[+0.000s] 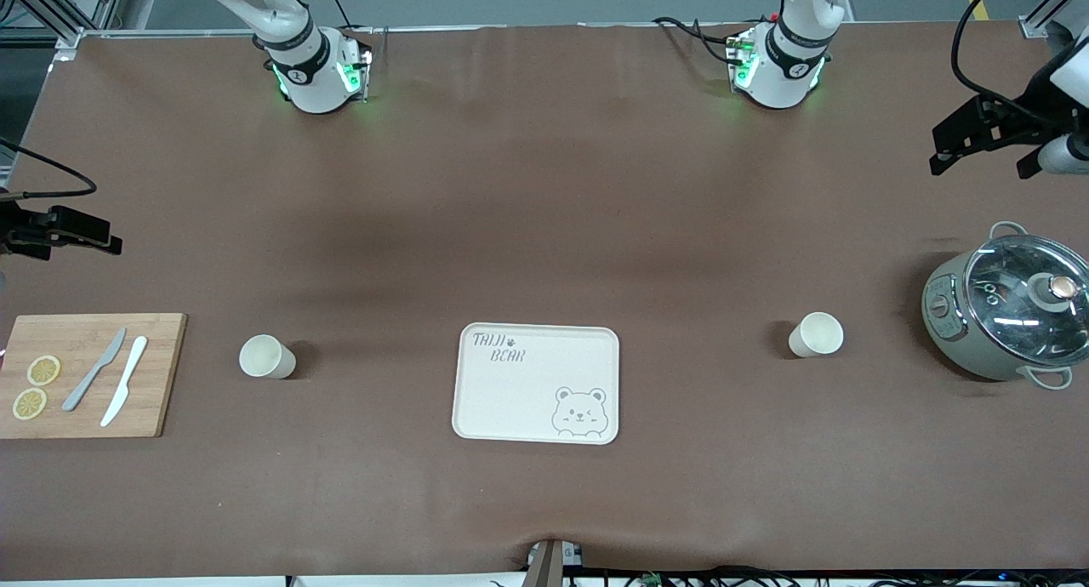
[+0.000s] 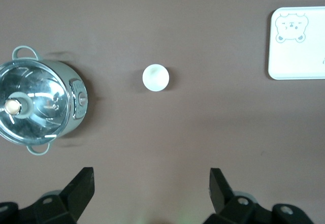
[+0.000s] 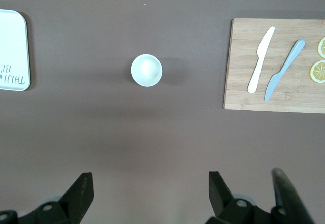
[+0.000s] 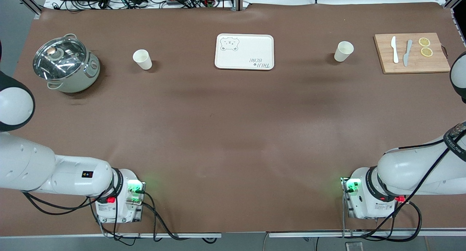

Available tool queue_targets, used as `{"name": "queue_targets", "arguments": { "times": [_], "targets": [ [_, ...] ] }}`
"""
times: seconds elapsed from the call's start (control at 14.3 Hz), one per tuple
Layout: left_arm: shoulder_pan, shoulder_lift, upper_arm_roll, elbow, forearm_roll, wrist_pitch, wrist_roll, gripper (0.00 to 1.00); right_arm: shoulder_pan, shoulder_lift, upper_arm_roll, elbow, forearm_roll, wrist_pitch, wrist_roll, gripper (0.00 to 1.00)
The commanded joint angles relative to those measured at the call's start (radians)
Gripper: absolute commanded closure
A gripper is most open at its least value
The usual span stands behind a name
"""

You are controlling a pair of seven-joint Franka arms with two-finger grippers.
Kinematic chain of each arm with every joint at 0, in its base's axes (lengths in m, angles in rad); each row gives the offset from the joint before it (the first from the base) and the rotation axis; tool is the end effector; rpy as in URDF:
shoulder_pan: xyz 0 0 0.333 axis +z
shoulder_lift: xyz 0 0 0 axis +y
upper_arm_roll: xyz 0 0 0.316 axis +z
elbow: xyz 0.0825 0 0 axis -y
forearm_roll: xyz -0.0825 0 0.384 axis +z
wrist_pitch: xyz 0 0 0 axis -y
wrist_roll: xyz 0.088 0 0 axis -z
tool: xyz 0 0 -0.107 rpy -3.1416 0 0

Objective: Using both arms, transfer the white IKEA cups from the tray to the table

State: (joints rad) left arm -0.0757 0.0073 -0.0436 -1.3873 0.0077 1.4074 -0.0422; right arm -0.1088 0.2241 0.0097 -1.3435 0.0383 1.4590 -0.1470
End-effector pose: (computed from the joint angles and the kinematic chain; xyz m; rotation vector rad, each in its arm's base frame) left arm 0.5341 -0.0630 0.6911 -3.1331 0.1188 -0.0209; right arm 0.6077 -0.0567 0.5907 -3.0831 -0.0771 0.1587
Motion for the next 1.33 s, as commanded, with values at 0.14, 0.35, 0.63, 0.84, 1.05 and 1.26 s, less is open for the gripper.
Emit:
{"name": "queue_targets", "arguments": {
  "times": [0.14,0.35,0.63,0.84,1.05,1.26],
  "targets": [
    [-0.001,-0.033,-0.001,-0.007,-0.020,-0.024,-0.018,0.00,0.003,-0.008,0.004,-0.003,-0.015,-0.002,0.018,0.00],
    [-0.001,-0.032,0.001,-0.009,-0.020,-0.024,-0.016,0.00,0.005,-0.008,0.004,-0.003,-0.015,-0.002,0.018,0.00],
    [0.001,-0.032,0.001,-0.007,-0.020,-0.024,-0.015,0.00,0.005,-0.006,0.004,-0.005,-0.015,0.000,0.018,0.00],
    [0.001,-0.032,0.001,-0.009,-0.020,-0.024,-0.015,0.00,0.003,-0.005,0.004,-0.006,-0.015,0.000,0.018,0.00],
    [0.001,-0.030,0.001,-0.009,-0.020,-0.024,-0.015,0.00,0.003,-0.003,0.004,-0.006,-0.015,0.001,0.018,0.00],
    [-0.001,-0.027,0.001,-0.010,-0.015,-0.027,0.024,0.00,0.003,-0.003,0.004,-0.006,-0.015,0.001,0.018,0.00]
  ]
}}
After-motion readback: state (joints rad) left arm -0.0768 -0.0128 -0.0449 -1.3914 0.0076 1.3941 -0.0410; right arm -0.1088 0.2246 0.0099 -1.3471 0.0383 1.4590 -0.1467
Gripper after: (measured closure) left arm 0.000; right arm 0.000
